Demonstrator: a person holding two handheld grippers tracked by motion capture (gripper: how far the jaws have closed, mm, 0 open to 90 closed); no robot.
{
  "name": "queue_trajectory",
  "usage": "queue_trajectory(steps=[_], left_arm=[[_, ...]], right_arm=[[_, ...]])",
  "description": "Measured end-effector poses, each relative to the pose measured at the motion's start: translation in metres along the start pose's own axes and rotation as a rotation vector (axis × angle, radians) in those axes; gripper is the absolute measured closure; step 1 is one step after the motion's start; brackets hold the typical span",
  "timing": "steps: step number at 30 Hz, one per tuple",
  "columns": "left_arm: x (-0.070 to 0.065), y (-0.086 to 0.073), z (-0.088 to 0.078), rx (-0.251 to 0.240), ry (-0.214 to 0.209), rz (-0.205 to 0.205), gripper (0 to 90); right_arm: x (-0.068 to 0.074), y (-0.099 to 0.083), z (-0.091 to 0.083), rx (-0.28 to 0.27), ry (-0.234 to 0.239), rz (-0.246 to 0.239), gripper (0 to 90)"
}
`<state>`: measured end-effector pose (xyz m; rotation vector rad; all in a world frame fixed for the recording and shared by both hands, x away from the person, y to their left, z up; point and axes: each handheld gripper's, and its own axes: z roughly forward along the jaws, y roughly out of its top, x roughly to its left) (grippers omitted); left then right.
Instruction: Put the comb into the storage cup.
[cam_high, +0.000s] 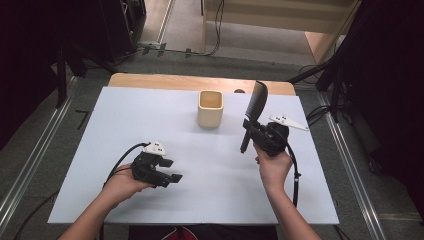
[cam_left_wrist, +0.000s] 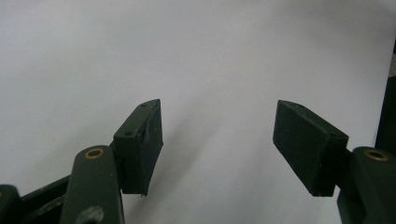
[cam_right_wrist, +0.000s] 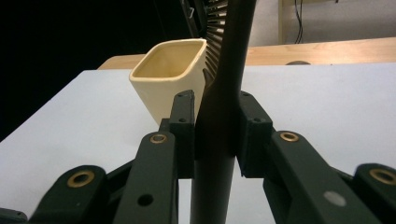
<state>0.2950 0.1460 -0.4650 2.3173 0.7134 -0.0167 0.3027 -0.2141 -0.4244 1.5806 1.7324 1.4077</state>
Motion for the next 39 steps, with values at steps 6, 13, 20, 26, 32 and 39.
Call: queue_trajectory(steps=[6, 13, 20, 26, 32, 39], left_arm=[[0.003, -0.004, -0.004, -0.005, 0.010, -0.016, 34.3], [0.004, -0.007, -0.008, -0.016, 0.017, -0.014, 34.3], [0.005, -0.010, -0.010, -0.009, 0.026, -0.019, 34.3], [0.008, -0.012, -0.011, -0.009, 0.032, -0.032, 34.3], [0.009, -0.014, -0.013, -0.008, 0.038, -0.038, 34.3], [0.011, -0.016, -0.014, -0.006, 0.041, -0.046, 34.3]], right_arm=[[0.001, 0.004, 0.002, -0.014, 0.000, -0.003, 69.9], [0.003, 0.010, 0.005, -0.028, 0.004, -0.015, 69.9], [0.002, 0.016, 0.005, -0.051, -0.005, -0.018, 69.9], [0.002, 0.022, 0.005, -0.069, 0.001, -0.007, 69.9], [0.005, 0.029, 0.008, -0.086, 0.008, -0.015, 69.9], [0.008, 0.036, 0.013, -0.091, 0.023, -0.008, 69.9]])
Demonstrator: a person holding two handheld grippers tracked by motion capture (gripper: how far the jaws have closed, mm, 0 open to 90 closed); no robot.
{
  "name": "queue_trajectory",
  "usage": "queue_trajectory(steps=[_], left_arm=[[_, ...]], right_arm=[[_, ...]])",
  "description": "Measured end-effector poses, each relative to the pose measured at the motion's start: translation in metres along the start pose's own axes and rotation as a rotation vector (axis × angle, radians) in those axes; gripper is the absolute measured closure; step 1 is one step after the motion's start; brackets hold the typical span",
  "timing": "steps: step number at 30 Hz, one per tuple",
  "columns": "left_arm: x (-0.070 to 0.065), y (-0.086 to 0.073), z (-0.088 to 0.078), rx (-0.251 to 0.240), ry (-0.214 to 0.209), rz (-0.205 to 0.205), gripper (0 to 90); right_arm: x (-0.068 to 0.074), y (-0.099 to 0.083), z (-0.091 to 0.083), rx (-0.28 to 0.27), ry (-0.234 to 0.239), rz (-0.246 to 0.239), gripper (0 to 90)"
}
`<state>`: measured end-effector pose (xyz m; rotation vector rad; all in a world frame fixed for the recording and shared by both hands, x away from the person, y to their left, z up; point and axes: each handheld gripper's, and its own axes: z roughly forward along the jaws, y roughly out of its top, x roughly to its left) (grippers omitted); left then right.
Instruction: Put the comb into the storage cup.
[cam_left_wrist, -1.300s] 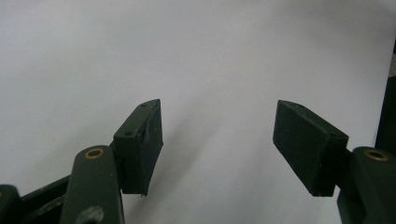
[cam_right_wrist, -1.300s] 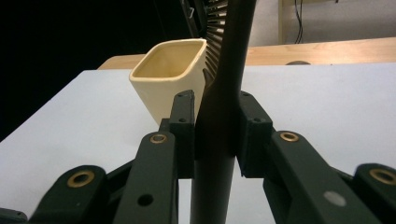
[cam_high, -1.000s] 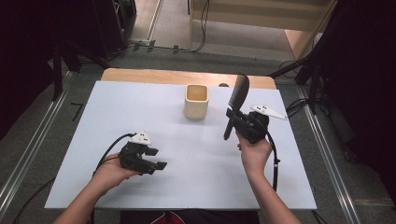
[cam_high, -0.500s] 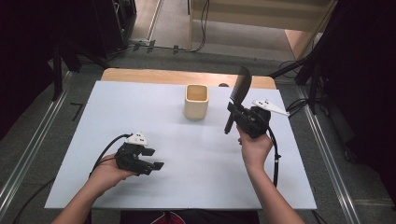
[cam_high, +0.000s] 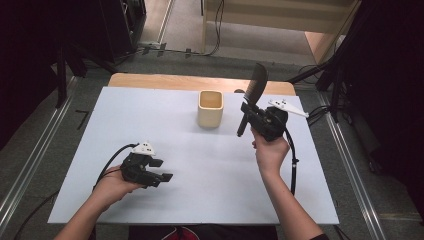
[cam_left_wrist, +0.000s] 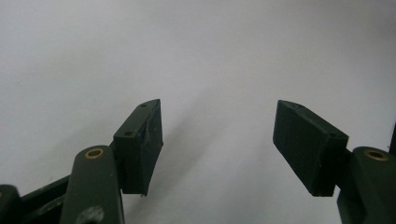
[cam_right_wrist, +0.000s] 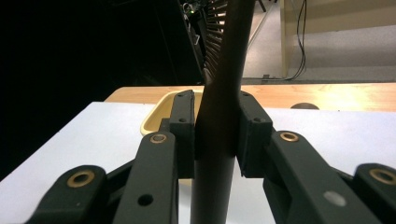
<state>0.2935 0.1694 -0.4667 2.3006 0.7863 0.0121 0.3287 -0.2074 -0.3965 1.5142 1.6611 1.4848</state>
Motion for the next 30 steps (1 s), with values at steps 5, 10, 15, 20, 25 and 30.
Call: queue_trajectory(steps=[5, 10, 15, 20, 25, 30], left_arm=[[0.002, 0.000, -0.002, -0.011, 0.013, -0.010, 34.3], [0.003, 0.000, -0.004, -0.015, 0.014, -0.012, 34.3], [0.003, -0.002, -0.003, -0.003, 0.011, -0.011, 34.3], [0.004, -0.002, -0.004, -0.002, 0.011, -0.012, 34.4], [0.004, -0.002, -0.004, -0.001, 0.009, -0.017, 34.3], [0.004, -0.003, -0.004, -0.001, 0.012, -0.021, 34.3]], right_arm=[[0.004, 0.006, 0.004, -0.006, 0.010, -0.003, 69.9], [0.006, 0.012, 0.007, -0.010, 0.026, 0.009, 69.9], [0.007, 0.016, 0.010, -0.017, 0.036, 0.029, 69.9], [0.009, 0.018, 0.014, -0.030, 0.036, 0.037, 69.9], [0.012, 0.020, 0.019, -0.040, 0.031, 0.034, 69.9], [0.013, 0.021, 0.025, -0.047, 0.025, 0.036, 69.9]])
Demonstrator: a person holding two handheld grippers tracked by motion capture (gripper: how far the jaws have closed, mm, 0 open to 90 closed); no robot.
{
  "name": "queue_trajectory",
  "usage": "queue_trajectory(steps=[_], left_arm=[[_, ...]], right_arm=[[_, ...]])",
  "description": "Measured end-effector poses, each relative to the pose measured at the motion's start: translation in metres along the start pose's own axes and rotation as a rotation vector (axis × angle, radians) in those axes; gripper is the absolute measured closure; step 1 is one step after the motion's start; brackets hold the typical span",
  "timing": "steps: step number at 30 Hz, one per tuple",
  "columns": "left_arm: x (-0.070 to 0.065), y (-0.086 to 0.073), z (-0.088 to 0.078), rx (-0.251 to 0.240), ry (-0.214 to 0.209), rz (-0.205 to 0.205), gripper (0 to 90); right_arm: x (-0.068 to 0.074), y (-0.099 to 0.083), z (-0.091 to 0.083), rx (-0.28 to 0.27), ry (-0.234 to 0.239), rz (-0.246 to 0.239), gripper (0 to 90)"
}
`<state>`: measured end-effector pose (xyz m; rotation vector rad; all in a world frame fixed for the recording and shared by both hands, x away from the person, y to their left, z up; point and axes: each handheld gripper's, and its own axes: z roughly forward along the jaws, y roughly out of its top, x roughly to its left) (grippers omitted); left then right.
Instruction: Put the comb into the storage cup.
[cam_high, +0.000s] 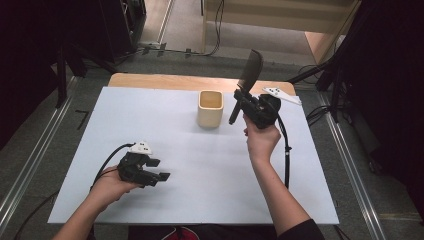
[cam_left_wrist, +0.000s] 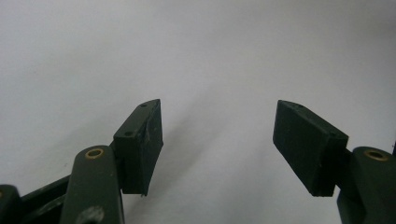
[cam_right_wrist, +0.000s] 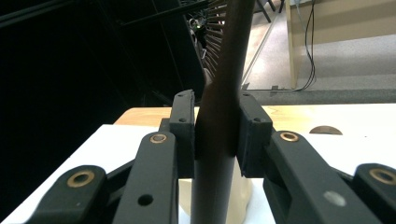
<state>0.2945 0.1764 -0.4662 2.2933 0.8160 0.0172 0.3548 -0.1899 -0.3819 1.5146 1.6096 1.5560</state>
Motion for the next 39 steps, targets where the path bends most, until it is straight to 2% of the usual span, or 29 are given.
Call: queue_trajectory(steps=[17, 39], left_arm=[[-0.001, -0.003, -0.001, 0.004, 0.003, -0.005, 34.4], [0.003, -0.007, -0.006, -0.008, 0.021, -0.031, 34.3]], right_arm=[[0.009, 0.006, 0.021, -0.024, -0.014, -0.014, 69.9], [0.020, 0.019, 0.050, 0.006, -0.019, -0.047, 69.9]])
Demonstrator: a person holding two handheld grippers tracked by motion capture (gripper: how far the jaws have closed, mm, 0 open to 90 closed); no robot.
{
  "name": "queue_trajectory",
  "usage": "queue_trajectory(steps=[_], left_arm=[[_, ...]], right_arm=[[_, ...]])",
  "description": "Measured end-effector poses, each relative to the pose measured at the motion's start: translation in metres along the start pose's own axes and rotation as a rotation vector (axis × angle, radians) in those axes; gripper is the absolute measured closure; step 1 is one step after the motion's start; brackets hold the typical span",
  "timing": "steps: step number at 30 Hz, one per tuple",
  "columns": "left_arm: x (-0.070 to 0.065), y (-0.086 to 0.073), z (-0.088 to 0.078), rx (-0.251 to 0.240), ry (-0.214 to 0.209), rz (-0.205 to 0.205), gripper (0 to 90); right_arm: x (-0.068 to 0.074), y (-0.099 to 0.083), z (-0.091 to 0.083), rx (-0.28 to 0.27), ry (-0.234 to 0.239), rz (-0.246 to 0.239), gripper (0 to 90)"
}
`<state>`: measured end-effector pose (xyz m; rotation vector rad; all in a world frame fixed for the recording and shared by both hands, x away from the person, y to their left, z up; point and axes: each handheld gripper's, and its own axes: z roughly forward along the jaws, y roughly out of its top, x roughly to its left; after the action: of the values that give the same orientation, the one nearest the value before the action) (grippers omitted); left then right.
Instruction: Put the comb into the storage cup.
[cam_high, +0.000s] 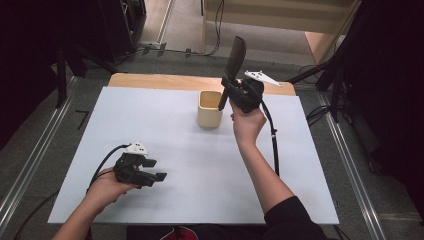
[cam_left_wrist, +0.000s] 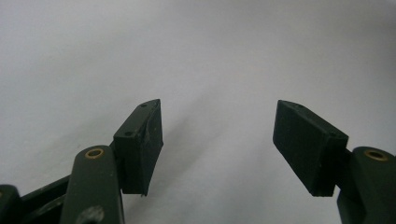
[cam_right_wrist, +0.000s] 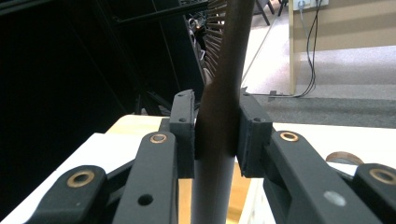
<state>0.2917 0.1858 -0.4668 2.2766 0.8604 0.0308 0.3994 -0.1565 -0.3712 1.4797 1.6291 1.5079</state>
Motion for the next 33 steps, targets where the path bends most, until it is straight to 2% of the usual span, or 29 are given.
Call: queue_trajectory(steps=[10, 33], left_arm=[[0.001, -0.004, -0.003, -0.003, 0.000, -0.012, 34.3], [0.000, -0.008, -0.006, -0.002, 0.004, -0.016, 34.4]], right_arm=[[0.008, 0.001, 0.014, -0.001, -0.004, -0.007, 69.9], [0.008, 0.007, 0.041, 0.021, -0.039, -0.030, 69.8]])
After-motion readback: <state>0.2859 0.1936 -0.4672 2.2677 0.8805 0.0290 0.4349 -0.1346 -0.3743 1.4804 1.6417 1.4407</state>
